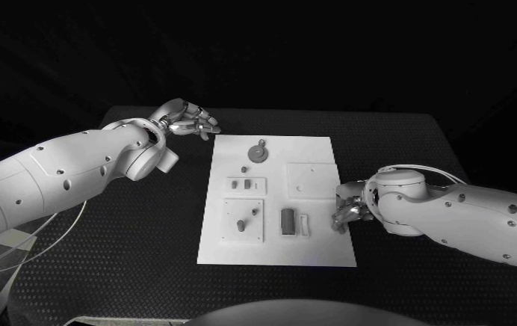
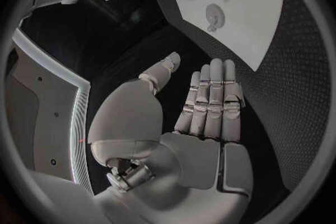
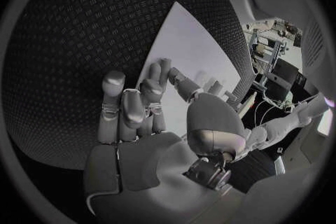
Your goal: Assemble the parts on the task board
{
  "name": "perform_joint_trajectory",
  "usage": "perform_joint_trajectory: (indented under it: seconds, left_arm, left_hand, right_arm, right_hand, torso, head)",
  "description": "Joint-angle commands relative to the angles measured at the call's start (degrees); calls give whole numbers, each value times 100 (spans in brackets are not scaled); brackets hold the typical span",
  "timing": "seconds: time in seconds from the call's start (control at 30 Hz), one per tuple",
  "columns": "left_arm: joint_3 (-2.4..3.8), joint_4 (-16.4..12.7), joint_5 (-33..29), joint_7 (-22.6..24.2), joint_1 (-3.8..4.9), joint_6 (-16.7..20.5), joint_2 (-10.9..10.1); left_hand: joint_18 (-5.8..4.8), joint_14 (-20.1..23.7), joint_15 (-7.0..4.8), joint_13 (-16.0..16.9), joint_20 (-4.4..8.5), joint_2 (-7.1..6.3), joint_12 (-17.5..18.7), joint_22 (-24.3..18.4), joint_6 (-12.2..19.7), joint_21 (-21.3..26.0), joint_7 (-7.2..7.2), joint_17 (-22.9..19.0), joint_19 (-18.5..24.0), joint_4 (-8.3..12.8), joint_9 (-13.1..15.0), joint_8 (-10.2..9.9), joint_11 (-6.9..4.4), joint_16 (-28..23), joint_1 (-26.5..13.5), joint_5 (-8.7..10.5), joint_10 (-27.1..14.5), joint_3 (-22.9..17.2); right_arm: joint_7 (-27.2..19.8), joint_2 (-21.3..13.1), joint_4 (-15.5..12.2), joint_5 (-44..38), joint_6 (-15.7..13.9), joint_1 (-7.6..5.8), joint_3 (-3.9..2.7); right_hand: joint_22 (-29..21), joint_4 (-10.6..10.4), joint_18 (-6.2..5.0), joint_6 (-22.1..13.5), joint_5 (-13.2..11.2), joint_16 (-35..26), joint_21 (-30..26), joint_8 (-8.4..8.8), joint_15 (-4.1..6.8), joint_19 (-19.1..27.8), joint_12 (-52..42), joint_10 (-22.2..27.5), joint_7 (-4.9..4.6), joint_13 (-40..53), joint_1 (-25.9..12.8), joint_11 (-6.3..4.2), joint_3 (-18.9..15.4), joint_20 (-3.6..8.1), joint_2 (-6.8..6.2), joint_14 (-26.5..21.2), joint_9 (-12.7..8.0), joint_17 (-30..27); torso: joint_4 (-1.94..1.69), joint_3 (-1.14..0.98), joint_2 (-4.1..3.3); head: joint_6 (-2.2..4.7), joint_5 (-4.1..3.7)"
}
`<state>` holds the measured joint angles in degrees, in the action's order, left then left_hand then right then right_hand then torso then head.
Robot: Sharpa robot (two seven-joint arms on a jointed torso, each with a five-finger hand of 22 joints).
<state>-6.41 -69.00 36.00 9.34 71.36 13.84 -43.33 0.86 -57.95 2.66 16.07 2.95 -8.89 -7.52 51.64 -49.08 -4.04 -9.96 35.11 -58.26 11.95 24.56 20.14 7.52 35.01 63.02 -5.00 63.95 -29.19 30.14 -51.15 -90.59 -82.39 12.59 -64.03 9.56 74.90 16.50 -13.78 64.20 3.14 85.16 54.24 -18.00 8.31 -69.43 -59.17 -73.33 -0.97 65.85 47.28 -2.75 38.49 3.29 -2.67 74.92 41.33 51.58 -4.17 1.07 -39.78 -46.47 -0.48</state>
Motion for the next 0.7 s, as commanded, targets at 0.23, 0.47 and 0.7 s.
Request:
perform_joint_trajectory:
  seconds: [0.23, 0.47, 0.7]
  left_arm:
    - [2, -21, 19, 7, 7, -58, 4]
    - [2, -22, 26, 4, 7, -57, 0]
    - [2, -23, 31, 4, 7, -59, 3]
  left_hand:
    - [-69, -41, 8, 9, -4, 1, -25, -9, -14, -2, 1, 10, -3, -48, -1, 13, -11, -25, -71, 39, -32, 0]
    - [-69, -42, 9, 10, -4, 3, -26, -10, -10, -2, -1, 14, -3, -54, -3, 10, -10, -28, -74, 41, -34, 0]
    - [-69, -43, 9, 12, -4, 4, -28, -10, -9, -2, -2, 17, -3, -56, -3, 10, -11, -31, -73, 43, -34, -1]
  right_arm:
    - [60, 19, 31, -403, -88, 46, 37]
    - [25, 8, -49, -71, -324, 46, 37]
    - [-33, -39, -229, 653, -571, 45, 33]
  right_hand:
    - [91, 44, -122, -509, 40, -40, 51, 431, -88, 87, -14, 33, -381, 26, 767, 116, -105, -22, 99, -47, -126, -35]
    - [91, 44, -122, -493, 42, -34, 58, 435, -98, 98, -22, 34, -384, 27, 868, 121, -123, -32, 171, -43, -144, -18]
    - [92, 41, -122, -462, 40, -8, 73, 429, -102, 88, -37, 10, -381, 27, 833, 118, -172, -52, 212, -5, -154, 64]
  torso:
    - [0, 2, -1]
    - [-2, 3, 1]
    - [-3, -1, 0]
  head:
    - [4, -4]
    - [12, -3]
    - [17, 3]
